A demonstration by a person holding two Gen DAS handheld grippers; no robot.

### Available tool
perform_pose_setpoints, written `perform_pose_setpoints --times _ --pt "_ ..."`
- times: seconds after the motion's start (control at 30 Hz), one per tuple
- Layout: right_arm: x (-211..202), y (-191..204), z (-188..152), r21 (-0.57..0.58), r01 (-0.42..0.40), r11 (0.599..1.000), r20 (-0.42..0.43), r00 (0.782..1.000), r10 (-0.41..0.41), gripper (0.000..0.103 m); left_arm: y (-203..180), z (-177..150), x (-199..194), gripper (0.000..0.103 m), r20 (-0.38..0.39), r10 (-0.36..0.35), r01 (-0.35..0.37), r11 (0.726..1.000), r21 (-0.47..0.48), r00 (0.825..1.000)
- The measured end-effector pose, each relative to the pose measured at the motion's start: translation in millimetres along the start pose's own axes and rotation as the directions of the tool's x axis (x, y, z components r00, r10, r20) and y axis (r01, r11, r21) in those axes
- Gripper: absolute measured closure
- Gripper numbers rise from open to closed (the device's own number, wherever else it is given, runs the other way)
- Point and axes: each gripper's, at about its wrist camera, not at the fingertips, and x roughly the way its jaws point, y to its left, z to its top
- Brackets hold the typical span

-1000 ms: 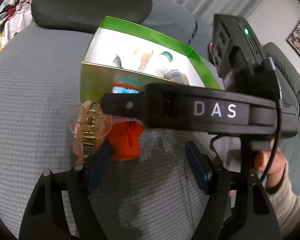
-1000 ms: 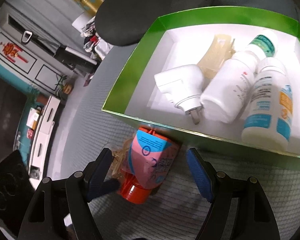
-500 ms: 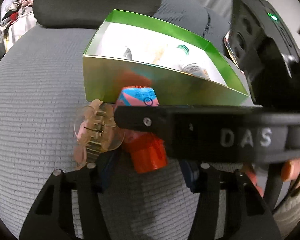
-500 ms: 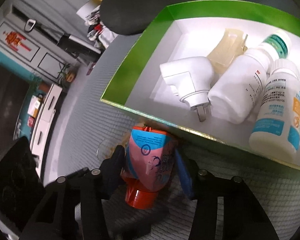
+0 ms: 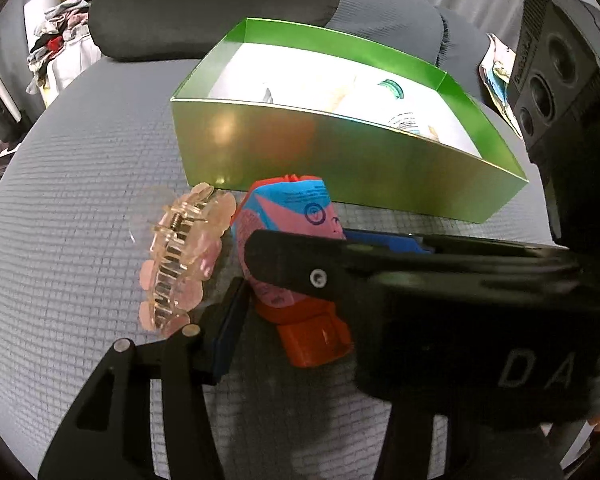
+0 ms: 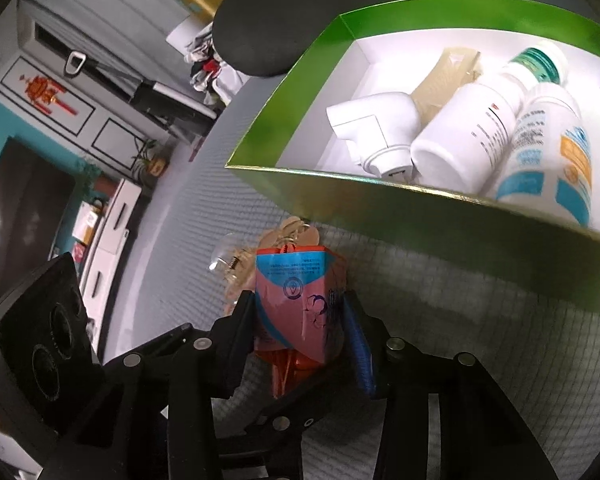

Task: Organize rigid objects
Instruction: 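Lift the pink-and-red item with the right gripper over the box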

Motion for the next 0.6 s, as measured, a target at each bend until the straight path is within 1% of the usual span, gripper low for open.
perform_pose_setpoints --times 0.17,0.37,0.53,0.6 --pt "-8.5 5.6 -4.8 -0.004 0.000 1.000 0.016 1.000 0.000 0.058 -4.7 -4.6 -12.4 0.053 0.021 -0.004 0.004 1.000 0.027 1.000" --pt "-26.6 12.3 -8.8 0.001 -0.011 1.000 0.049 0.999 0.011 0.058 -15.0 -16.6 -39.1 0.053 0.063 -0.002 -0.002 0.998 0.069 0.998" --pt "-45.4 16.7 -16.4 -0.001 -0.013 1.000 0.084 0.996 0.013 0.058 -24.4 -20.8 -57.9 0.053 0.093 -0.005 -0.004 0.995 0.097 0.996" --pt "-53.1 17.3 -18.1 0.002 -0.016 1.000 0.103 0.995 0.015 0.058 -28.9 -17.8 -60.0 0.053 0.105 -0.003 -0.009 0.994 0.112 0.994"
